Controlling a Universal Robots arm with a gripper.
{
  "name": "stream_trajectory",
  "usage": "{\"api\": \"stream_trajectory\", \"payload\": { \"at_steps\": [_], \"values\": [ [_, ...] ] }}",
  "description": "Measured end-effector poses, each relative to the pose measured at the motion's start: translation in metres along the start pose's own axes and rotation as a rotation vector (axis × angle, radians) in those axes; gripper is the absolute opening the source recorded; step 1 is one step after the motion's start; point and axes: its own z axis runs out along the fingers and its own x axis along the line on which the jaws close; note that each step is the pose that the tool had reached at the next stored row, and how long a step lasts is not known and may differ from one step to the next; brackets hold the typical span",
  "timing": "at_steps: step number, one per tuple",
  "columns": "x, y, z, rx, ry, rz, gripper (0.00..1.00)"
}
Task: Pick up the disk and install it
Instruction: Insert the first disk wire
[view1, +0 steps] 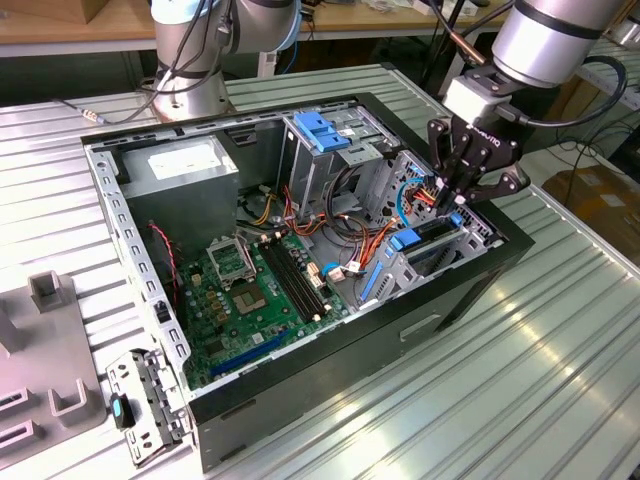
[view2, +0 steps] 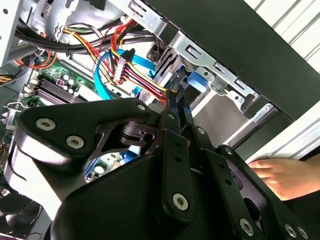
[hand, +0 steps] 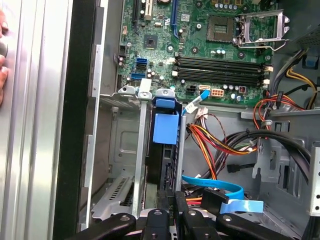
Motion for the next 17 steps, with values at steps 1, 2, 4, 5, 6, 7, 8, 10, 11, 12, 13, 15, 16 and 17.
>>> {"api": "stream_trajectory", "payload": {
  "at_steps": [1, 2, 4, 5, 6, 7, 8, 10, 11, 12, 13, 15, 16, 17],
  "values": [
    [0.0006, 0.0007, 0.0014, 0.0002, -0.0004, 0.001, 0.17],
    [0.0006, 0.0012, 0.0023, 0.0006, -0.0002, 0.002, 0.17],
    [0.0005, 0.0016, 0.0049, 0.0011, -0.0001, 0.009, 0.17],
    [0.0005, 0.0018, 0.0058, 0.0011, -0.0001, 0.014, 0.17],
    [0.0005, 0.0019, 0.0067, 0.0011, -0.0001, 0.020, 0.17],
    [0.0004, 0.0023, 0.0069, 0.0014, -0.0001, 0.023, 0.17],
    [0.0003, 0.0034, 0.0069, 0.0023, -0.0001, 0.024, 0.17],
    [0.0002, 0.0055, 0.0071, 0.0096, 0.0004, 0.025, 0.17],
    [0.0002, 0.0061, 0.0071, 0.0114, 0.0005, 0.029, 0.17],
    [0.0001, 0.0063, 0.0071, 0.0115, 0.0004, 0.033, 0.17],
    [0.0001, 0.0063, 0.0070, 0.0115, 0.0004, 0.040, 0.17],
    [0.0001, 0.0064, 0.0071, 0.0108, -0.0001, 0.073, 0.17],
    [0.0001, 0.0065, 0.0071, 0.0107, -0.0001, 0.077, 0.17],
    [0.0001, 0.0065, 0.0072, 0.0106, 0.0000, 0.079, 0.17]
  ]
}}
